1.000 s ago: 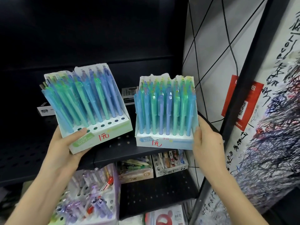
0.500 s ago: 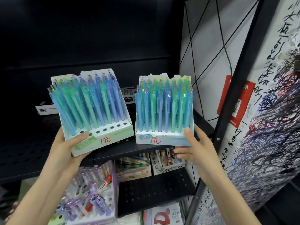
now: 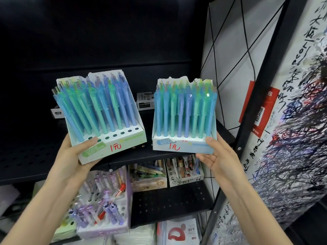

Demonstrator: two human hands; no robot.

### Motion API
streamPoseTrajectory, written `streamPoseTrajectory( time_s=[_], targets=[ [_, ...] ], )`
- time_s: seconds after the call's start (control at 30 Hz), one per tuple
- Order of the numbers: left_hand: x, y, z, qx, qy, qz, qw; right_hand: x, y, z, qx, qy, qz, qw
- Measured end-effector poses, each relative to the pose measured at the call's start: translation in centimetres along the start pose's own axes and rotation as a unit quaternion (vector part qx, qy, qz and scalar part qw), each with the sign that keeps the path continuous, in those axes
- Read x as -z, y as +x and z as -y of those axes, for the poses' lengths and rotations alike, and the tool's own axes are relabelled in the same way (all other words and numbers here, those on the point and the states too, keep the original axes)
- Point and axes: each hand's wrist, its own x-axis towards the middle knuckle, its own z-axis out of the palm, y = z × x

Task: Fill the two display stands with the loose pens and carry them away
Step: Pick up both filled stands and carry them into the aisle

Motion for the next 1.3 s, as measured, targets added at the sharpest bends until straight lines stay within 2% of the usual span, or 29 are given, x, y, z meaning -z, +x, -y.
streamPoseTrajectory(
  time_s=[0.23, 0.5, 0.93, 1.3],
  targets=[
    [1.8, -3.9, -1.1, -0.026, -0.002, -0.005, 1.0, 0.1, -2.3, 0.4, 0.018, -0.019, 0.059, 0.998],
    [6.7, -11.1, -1.8, -0.066, 0.028, -0.048, 0.996, -1.7, -7.0, -1.7, -0.014, -0.059, 0.186, 0.981],
    [22.3, -24.5, -2.5, -0.051, 0.055, -0.179, 0.981, -8.5, -16.0, -11.1, -0.161, -0.069, 0.307, 0.935],
    [40.3, -32.6, -6.3, -0.029, 0.035, -0.222, 0.974, -21.1, -28.2, -21.5, -0.239, -0.071, 0.299, 0.921]
  ],
)
